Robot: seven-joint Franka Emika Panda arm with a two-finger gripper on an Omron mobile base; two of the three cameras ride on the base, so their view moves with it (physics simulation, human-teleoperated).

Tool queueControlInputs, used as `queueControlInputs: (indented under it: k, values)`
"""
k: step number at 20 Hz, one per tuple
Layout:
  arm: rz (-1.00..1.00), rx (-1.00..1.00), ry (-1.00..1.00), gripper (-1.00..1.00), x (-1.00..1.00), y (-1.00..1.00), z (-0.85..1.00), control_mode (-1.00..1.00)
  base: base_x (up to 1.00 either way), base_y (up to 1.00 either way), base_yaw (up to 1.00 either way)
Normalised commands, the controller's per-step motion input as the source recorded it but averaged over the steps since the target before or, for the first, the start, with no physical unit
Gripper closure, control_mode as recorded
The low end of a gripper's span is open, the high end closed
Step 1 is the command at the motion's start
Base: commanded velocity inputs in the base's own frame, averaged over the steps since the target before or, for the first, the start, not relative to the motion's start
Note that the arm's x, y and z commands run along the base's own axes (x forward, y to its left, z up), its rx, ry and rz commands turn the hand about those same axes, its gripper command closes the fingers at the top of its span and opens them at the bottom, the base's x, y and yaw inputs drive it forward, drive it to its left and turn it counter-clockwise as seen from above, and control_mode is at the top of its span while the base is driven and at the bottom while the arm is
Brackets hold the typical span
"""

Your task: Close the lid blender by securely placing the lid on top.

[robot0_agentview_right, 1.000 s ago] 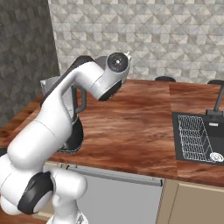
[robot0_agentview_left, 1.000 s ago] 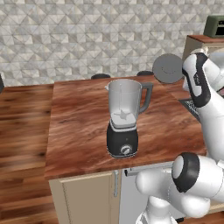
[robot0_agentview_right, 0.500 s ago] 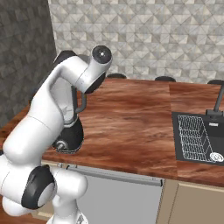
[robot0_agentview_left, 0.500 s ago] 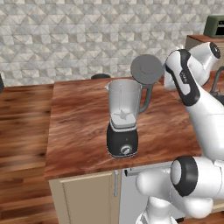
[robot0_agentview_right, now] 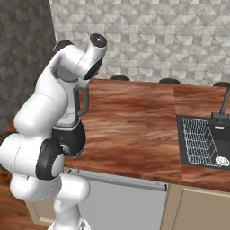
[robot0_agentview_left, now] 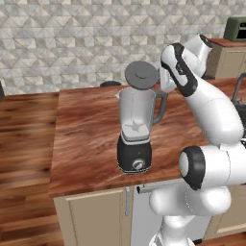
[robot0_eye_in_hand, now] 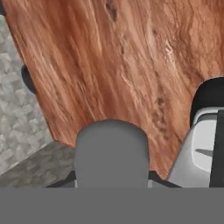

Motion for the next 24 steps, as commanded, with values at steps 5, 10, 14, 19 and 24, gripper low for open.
queueControlInputs:
  k: [5, 10, 14, 19, 24]
  values:
    - [0.08, -0.03, 0.27, 1.00, 0.70, 0.13, -0.06, -1.00, 0.00, 0.00, 0.00]
    - [0.11, -0.10, 0.15, 1.00, 0.21, 0.37, -0.18, -1.00, 0.00, 0.00, 0.00]
    - [0.12, -0.09, 0.00, 1.00, -0.14, 0.37, -0.27, -1.00, 0.00, 0.00, 0.00]
    - [0.09, -0.08, 0.00, 1.00, -0.20, 0.24, -0.14, -1.00, 0.00, 0.00, 0.00]
    - [0.08, 0.00, 0.00, 1.00, -0.02, 0.00, -0.02, -1.00, 0.00, 0.00, 0.00]
